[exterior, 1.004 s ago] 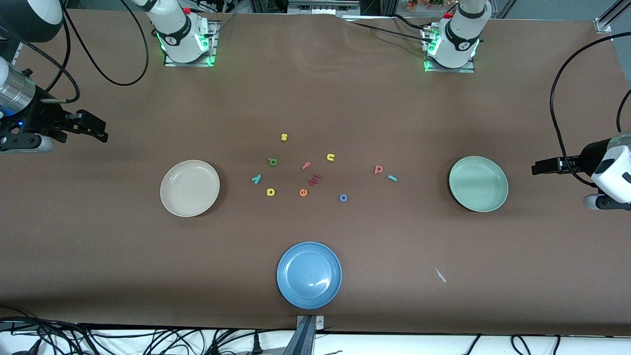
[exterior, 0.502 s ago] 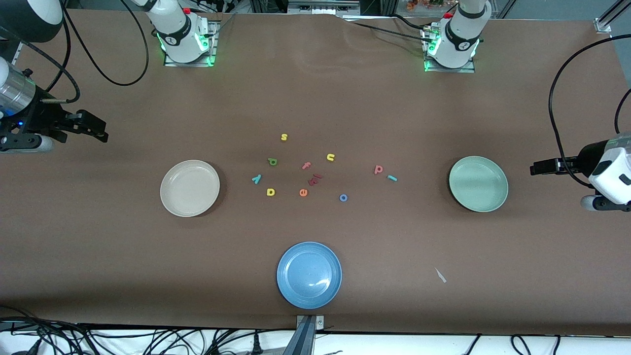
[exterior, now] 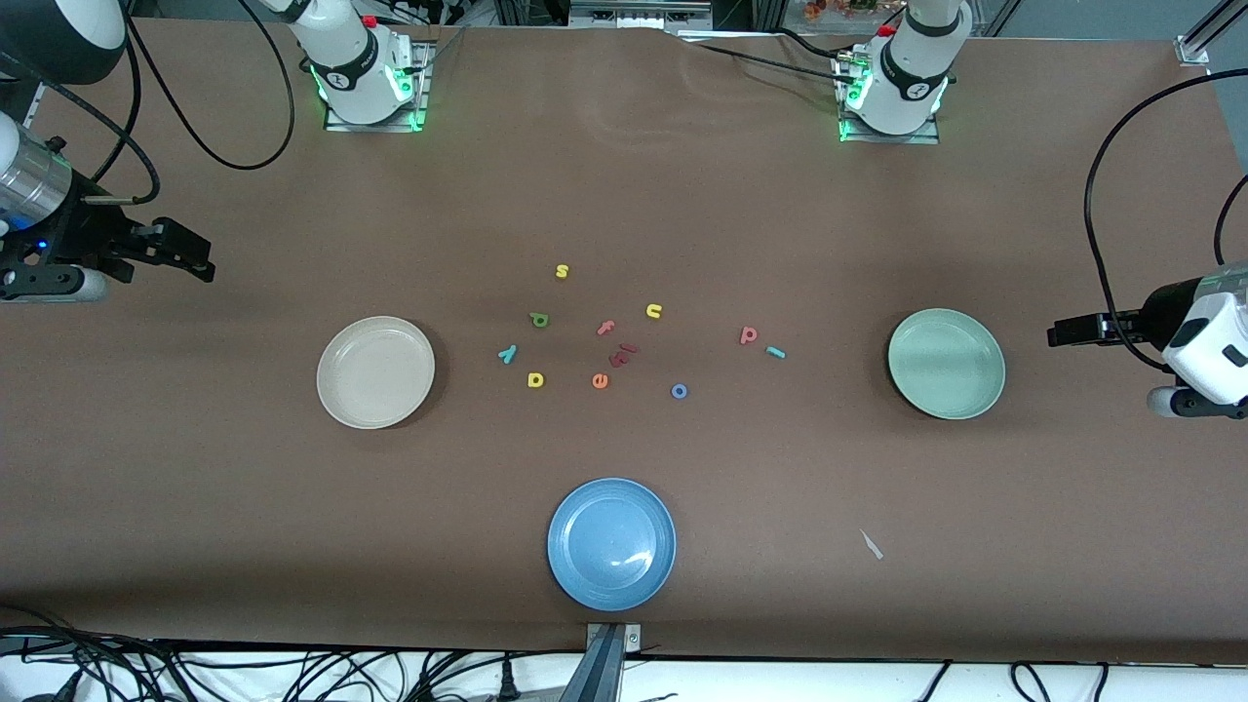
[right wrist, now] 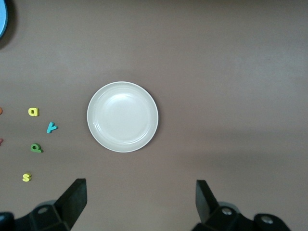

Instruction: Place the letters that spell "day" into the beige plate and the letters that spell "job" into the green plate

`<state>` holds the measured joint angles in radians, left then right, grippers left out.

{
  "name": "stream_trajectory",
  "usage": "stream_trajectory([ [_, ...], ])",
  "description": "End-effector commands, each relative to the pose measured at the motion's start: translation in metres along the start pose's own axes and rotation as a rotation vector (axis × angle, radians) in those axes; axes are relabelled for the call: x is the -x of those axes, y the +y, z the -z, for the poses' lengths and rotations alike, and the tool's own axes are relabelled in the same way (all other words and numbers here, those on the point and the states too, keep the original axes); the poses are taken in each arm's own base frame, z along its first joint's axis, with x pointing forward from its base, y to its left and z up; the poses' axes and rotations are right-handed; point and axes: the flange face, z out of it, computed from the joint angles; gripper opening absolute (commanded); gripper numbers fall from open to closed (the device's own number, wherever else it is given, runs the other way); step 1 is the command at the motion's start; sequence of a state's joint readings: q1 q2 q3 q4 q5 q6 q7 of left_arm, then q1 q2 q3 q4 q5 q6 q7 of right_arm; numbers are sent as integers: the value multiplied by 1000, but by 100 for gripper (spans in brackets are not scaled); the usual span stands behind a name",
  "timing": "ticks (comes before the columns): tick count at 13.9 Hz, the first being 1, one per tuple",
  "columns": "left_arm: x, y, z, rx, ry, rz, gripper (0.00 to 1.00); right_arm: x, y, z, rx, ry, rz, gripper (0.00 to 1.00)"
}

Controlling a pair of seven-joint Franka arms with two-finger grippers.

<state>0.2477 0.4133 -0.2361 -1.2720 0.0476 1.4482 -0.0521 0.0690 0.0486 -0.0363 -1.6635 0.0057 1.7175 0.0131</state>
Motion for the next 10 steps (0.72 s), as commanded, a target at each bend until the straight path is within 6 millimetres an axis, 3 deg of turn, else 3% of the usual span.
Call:
stream_trajectory([
  [1, 3, -1, 2, -18, -4, -18, 100, -2, -3, 3, 15, 1, 6, 100],
  [6, 4, 16, -12, -15, -44, -11, 100, -2, -11, 4, 18, 7, 27, 100],
  [9, 11, 66, -28, -31, -88, 120, 100, -3, -20, 2, 21, 12, 37, 100],
  [10, 13, 82, -40, -27, -113, 185, 99, -5, -39, -4, 21, 3, 69, 100],
])
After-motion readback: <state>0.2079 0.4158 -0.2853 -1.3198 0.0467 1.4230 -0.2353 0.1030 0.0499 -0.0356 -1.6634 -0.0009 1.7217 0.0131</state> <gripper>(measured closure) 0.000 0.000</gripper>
